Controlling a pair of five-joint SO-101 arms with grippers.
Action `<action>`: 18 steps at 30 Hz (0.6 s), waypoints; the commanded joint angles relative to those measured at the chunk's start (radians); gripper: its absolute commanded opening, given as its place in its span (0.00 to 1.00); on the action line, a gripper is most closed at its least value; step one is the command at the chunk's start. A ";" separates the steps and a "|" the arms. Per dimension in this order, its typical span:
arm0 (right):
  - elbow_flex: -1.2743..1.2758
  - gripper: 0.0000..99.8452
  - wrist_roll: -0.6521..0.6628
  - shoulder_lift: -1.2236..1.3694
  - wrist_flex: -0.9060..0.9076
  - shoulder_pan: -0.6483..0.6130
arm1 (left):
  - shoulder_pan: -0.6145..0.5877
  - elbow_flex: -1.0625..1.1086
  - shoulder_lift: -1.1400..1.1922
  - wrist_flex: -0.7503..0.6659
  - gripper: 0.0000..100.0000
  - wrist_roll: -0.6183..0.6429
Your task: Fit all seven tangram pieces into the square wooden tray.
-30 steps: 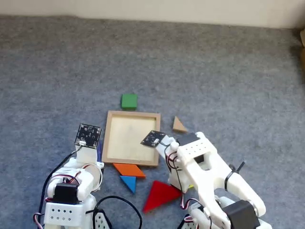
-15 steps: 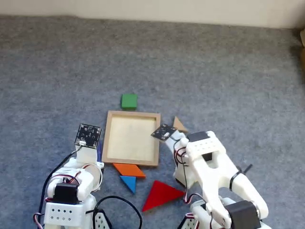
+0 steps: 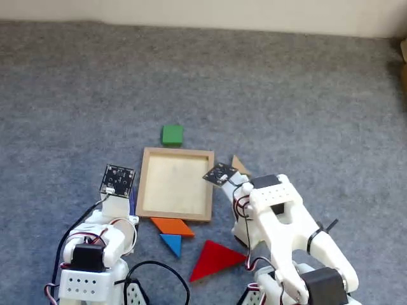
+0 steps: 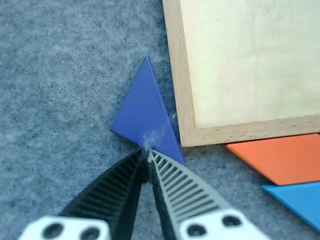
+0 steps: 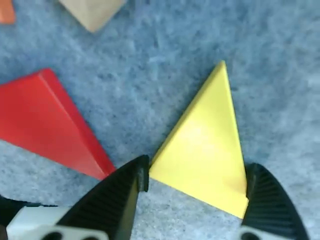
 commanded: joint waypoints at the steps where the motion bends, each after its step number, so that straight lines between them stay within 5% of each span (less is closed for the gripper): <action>1: -0.005 0.23 -0.068 -0.030 -0.030 0.013 | 0.005 0.021 -0.041 0.003 0.00 -0.005; 18: -0.223 0.19 -0.218 -0.039 0.044 0.007 | 0.005 0.021 -0.041 0.003 0.00 -0.005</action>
